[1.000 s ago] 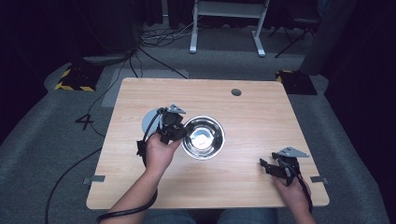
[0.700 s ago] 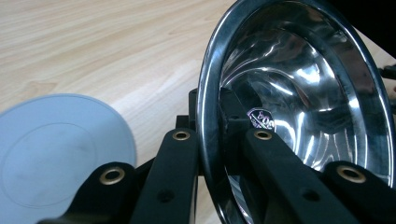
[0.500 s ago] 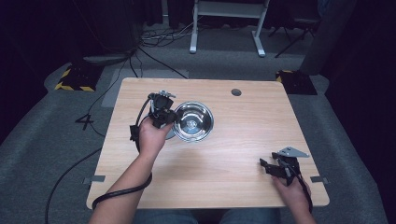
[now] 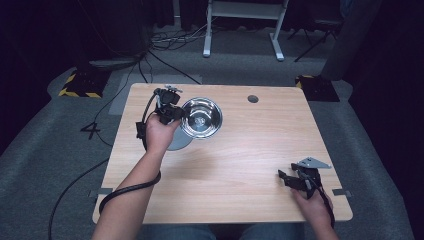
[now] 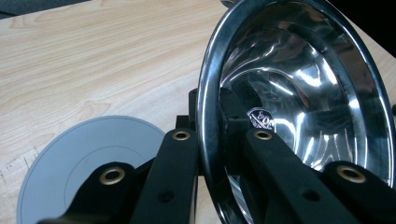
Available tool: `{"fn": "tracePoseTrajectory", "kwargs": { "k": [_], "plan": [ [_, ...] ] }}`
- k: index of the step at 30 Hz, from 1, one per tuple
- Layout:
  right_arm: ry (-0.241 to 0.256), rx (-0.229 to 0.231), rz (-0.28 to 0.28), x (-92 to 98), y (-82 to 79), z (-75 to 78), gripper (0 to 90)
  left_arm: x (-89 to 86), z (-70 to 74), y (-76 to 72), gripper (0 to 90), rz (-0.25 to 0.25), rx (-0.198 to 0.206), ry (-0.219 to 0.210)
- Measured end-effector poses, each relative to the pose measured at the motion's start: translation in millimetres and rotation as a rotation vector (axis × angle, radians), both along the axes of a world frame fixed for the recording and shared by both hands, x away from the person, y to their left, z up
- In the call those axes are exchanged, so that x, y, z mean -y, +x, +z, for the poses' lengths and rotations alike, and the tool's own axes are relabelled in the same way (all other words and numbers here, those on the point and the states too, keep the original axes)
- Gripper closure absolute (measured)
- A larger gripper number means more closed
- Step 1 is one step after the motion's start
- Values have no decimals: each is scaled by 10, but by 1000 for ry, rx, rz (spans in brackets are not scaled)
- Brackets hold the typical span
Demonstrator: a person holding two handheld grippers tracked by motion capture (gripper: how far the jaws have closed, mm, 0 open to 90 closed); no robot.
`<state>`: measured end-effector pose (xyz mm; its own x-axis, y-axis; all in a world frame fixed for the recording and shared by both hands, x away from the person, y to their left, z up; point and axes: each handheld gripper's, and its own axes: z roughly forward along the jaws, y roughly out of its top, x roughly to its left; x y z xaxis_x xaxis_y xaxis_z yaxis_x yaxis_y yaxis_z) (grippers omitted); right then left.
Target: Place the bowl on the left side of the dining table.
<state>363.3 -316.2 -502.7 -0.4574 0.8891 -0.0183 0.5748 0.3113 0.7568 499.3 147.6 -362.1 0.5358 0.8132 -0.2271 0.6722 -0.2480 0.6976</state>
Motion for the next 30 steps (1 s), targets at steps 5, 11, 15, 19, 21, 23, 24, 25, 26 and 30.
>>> {"fn": "tracePoseTrajectory", "kwargs": {
  "k": [5,11,15,19,21,23,24,25,26,30],
  "plan": [
    [0,0,0,0,0,0,357,-119,-60,116,864,30,-47,-44],
    [-1,0,0,0,0,0,358,-282,-180,257,864,82,-98,-63],
    [0,0,0,0,0,0,358,-383,-259,308,864,131,-127,-110],
    [0,0,0,0,0,0,358,-466,-332,329,864,150,-157,-136],
    [0,0,0,0,0,0,358,-513,-377,346,864,168,-168,-123],
    [0,0,0,0,0,0,358,-572,-422,363,864,172,-185,-115],
    [0,0,0,0,0,0,357,-619,-463,382,864,192,-193,-107],
    [0,0,0,0,0,0,357,-619,-463,382,864,192,-193,-107],
    [0,0,0,0,0,0,357,-651,-483,391,864,211,-195,-98],
    [0,0,0,0,0,0,357,-789,-579,430,864,251,-217,-102]
  ]
}}
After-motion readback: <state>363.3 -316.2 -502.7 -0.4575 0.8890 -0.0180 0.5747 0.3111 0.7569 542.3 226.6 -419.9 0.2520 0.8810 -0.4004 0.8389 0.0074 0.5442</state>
